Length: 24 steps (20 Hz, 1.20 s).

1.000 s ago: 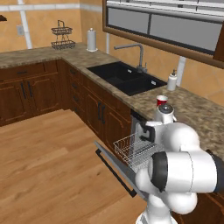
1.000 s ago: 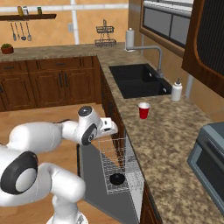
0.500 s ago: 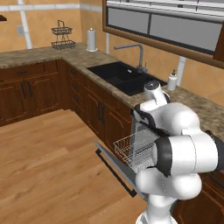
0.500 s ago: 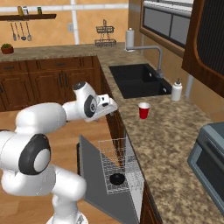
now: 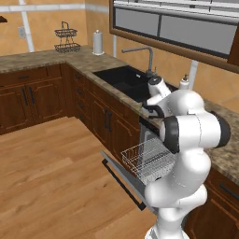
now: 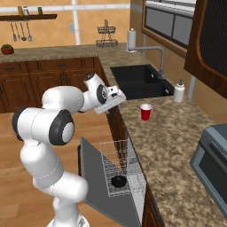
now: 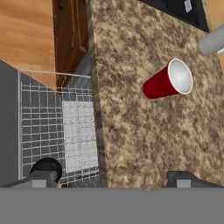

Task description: Pick up the cup and bowl from the counter, place them in the dishwasher, and close the dishwasher door.

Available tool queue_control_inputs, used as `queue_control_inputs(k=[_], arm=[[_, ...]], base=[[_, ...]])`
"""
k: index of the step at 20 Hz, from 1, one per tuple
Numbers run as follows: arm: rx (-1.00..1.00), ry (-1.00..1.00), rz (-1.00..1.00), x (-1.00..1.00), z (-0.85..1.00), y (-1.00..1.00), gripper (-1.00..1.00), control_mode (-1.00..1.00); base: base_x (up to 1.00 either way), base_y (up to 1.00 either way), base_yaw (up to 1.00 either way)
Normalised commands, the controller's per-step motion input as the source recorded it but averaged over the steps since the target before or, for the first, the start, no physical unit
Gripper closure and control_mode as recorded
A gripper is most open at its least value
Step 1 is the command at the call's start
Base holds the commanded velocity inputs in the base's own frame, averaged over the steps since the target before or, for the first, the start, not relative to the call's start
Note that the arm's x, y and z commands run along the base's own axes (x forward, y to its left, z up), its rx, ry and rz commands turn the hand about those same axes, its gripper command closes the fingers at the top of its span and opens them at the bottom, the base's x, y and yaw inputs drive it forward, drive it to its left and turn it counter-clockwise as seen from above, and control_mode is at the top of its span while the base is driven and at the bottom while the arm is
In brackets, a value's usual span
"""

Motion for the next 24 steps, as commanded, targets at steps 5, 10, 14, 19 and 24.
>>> queue_control_inputs(k=[5,10,14,19,24], arm=[[0.00,0.00,0.00,0.45,-0.03,-0.53,-1.00,-1.00],[0.00,0.00,0.00,0.12,-0.18,-0.46,-1.00,-1.00],[0.00,0.00,0.00,0.32,-0.17,-0.35,-1.00,-1.00],[0.00,0.00,0.00,0.46,-0.12,-0.23,-1.00,-1.00],[0.01,0.00,0.01,0.43,-0.21,-0.22,-1.00,-1.00]], base=[[0.00,0.00,0.00],[0.00,0.00,0.00],[0.00,0.00,0.00],[0.00,0.00,0.00],[0.00,0.00,0.00]])
